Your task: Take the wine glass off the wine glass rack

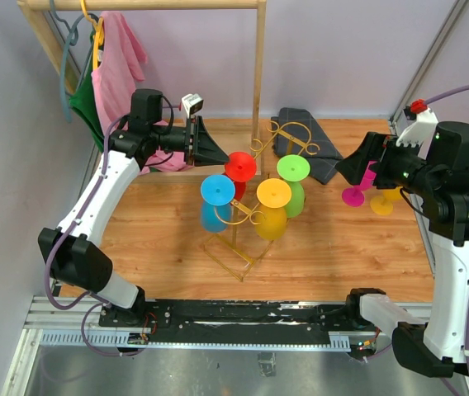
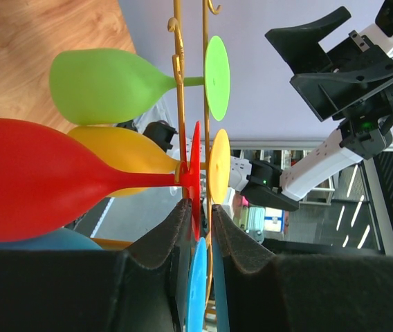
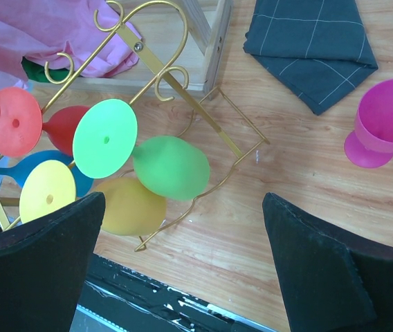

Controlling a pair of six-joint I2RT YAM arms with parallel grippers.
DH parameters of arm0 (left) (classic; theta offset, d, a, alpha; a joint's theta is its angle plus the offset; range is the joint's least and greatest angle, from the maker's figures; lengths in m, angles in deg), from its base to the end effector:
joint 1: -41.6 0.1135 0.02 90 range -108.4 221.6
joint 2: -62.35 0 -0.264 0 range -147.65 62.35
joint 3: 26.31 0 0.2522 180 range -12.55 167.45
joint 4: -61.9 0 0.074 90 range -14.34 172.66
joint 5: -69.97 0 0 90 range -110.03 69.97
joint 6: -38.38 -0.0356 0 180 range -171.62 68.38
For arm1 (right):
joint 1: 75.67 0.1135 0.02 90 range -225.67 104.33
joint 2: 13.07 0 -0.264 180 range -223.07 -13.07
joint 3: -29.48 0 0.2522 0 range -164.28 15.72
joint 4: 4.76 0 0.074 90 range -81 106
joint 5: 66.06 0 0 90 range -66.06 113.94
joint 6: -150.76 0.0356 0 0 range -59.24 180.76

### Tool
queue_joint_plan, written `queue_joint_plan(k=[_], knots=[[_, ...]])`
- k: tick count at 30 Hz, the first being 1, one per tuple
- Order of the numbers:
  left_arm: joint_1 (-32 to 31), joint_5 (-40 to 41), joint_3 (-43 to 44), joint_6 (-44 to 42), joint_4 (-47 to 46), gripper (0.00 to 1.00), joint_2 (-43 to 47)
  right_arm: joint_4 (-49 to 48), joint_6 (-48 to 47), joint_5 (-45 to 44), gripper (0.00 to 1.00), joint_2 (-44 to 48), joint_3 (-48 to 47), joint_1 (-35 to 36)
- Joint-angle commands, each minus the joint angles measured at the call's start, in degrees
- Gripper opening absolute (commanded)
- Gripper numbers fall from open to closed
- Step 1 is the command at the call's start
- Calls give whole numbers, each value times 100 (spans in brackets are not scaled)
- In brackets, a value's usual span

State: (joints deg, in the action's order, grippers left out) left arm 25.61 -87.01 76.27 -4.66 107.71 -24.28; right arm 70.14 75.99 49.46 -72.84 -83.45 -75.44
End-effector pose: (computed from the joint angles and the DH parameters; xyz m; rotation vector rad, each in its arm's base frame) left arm 0.3017 -0.1205 0.4026 0.2171 2.2650 -1.8413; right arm 0.1368 0.0159 0.5041 -0.0420 1.9598 0.6114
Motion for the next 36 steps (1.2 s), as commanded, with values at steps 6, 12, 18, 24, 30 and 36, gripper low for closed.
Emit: queue_joint_plan(k=[6,12,18,24,30,36], knots=[[-36,-164,102,6,21,21,50,-112,-29,59,98,99,33,-63],[-36,-192,31,-15,21,6,50,-116,-28,50,98,108,38,-58],[-36,-255,42,36,22,0,43,-120,-24,50,99,137,80,-59],[-19,-261,204,207,-40,0,25,-119,-24,59,99,141,73,-59],[116,-202,391,230,43,0,-27,-117,-23,67,99,111,35,-59],[225,-167,403,205,86,0,-47,-175,-13,115,99,57,14,-63]])
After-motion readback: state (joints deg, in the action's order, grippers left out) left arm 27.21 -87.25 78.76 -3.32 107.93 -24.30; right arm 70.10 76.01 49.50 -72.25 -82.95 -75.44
